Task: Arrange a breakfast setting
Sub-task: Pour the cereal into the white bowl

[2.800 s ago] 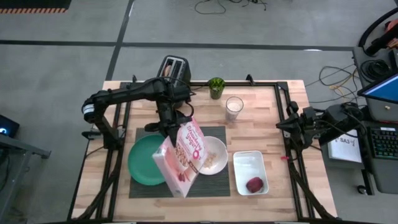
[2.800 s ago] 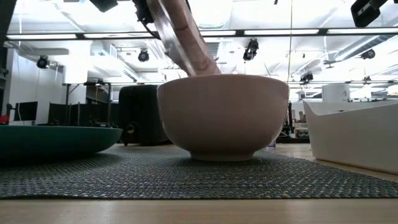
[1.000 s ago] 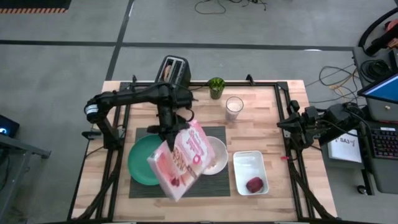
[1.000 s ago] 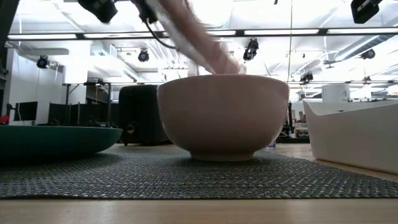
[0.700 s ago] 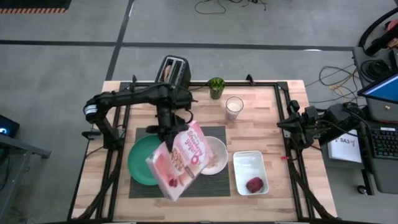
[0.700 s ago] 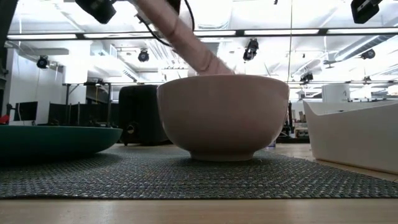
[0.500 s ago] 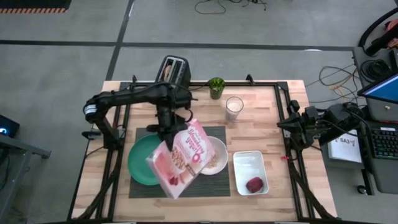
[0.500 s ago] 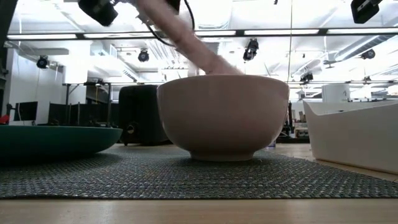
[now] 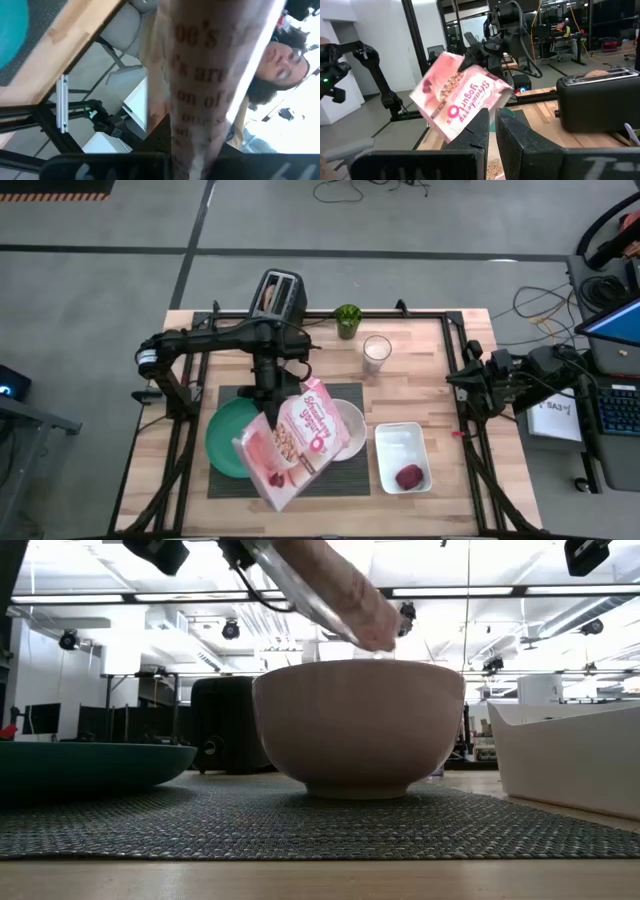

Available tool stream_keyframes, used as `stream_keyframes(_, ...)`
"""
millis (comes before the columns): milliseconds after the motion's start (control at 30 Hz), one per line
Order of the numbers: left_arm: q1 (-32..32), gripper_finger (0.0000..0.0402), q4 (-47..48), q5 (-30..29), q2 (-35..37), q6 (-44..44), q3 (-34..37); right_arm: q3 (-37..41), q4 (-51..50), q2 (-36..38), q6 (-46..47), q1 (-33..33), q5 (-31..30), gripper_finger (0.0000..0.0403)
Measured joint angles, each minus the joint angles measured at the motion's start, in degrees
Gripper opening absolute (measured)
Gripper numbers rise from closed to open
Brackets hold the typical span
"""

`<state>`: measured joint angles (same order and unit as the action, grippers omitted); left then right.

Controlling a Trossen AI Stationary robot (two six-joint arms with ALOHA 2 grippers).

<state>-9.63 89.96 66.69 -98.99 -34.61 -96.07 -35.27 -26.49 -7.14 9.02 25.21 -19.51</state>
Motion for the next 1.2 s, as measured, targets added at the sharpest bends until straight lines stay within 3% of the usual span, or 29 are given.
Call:
stream_keyframes(167, -1.8, 0.0, -0.3, -3.9, -0.5, -2.5, 0.2, 0.0, 0.0, 0.0, 0.0, 0.0, 0.0, 0.0022)
stream_keyframes(667, -0.9, 0.0, 0.1, -5.9, -0.5, -0.6, 0.2, 0.0, -0.3, 0.0, -0.2, 0.0, 0.1, 0.0022)
stream_keyframes(1000, -0.6, 0.0, -0.2, -8.1, -0.4, -5.0, 0.2, 0.0, -0.3, 0.0, -0.6, 0.0, 0.1, 0.0022)
stream_keyframes(1200, 1.1, 0.0, 0.2, -4.6, -1.4, -0.5, 0.1, 0.0, -0.3, 0.0, -0.6, 0.0, 0.1, 0.0022)
